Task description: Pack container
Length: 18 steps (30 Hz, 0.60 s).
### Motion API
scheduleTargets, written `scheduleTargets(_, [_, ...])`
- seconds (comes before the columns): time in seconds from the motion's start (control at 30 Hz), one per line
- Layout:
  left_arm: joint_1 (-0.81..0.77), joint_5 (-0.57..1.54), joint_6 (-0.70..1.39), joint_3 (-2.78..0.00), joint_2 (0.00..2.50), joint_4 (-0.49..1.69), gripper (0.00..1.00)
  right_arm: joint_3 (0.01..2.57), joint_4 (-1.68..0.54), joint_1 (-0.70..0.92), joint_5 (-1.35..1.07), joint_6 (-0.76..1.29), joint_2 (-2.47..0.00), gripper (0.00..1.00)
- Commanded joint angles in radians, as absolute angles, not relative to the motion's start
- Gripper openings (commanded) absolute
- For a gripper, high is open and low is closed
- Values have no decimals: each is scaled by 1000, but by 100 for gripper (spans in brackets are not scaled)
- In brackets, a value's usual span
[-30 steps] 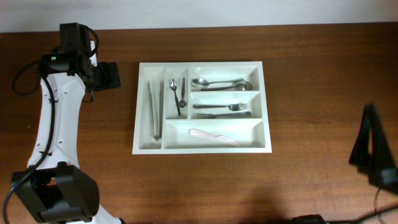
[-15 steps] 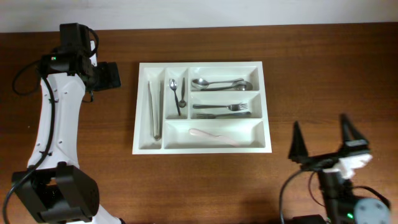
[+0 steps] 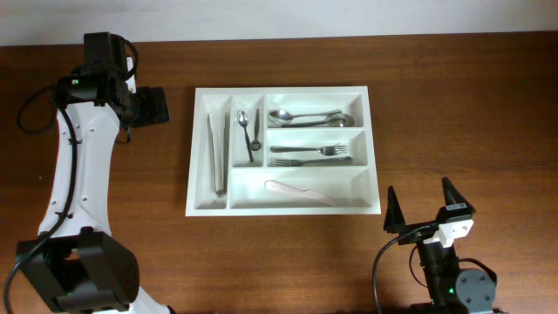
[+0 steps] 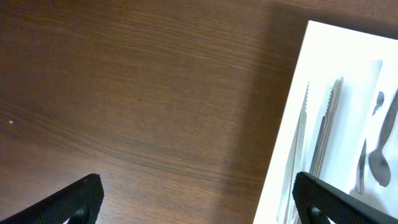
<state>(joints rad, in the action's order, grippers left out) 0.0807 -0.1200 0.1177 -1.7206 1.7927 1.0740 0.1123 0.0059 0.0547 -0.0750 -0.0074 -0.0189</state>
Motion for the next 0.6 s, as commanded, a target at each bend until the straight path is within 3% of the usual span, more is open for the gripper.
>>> scheduleTargets(0.0, [83, -116, 127, -1732, 1774, 1075, 99, 75, 20, 49, -66, -2, -3, 99])
scheduleTargets(0.57, [83, -116, 127, -1732, 1774, 1075, 99, 6, -57, 49, -28, -2, -3, 99])
